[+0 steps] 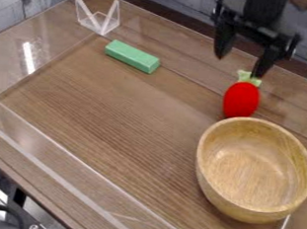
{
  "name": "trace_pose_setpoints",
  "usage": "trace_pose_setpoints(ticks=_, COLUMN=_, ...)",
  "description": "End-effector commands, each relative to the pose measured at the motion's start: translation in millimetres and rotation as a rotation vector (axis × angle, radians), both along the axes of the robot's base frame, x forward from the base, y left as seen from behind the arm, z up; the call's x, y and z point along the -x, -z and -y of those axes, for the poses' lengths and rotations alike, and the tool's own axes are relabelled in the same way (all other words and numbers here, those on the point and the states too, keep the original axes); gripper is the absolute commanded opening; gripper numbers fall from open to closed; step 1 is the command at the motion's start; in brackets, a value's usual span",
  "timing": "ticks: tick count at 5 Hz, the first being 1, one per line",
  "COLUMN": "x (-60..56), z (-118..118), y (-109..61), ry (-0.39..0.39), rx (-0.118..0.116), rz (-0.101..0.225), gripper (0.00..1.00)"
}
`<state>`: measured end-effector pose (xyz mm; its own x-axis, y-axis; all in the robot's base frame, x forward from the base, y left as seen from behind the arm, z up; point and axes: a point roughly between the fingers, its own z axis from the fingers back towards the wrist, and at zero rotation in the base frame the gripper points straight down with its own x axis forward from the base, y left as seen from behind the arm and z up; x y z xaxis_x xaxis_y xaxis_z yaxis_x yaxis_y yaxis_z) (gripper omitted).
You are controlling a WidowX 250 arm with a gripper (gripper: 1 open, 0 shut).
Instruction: Move the red object to the left side of the table
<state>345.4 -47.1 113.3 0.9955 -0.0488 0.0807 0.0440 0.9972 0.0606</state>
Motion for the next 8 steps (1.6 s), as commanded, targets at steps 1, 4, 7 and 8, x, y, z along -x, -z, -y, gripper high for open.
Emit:
trace_pose_setpoints(ticks=1, x=-5.5, z=1, y=4.9, ry=0.064, rx=0.014, rz=0.026, gripper=1.00)
trace_pose_setpoints(ticks=4, x=-20.9, z=5, y=34.9, ry=0.059, rx=0.024, rz=-0.005, gripper=0.00)
trace_pose_setpoints(ticks=7, x=9.0, z=-23, y=-54.6, ry=-0.018, rx=0.033, rz=0.175, gripper=0.00)
trace_pose_setpoints(ticks=8, x=13.3, z=-24, y=-70.1, ry=-0.013, rx=0.043, rz=0.218, gripper=0.00)
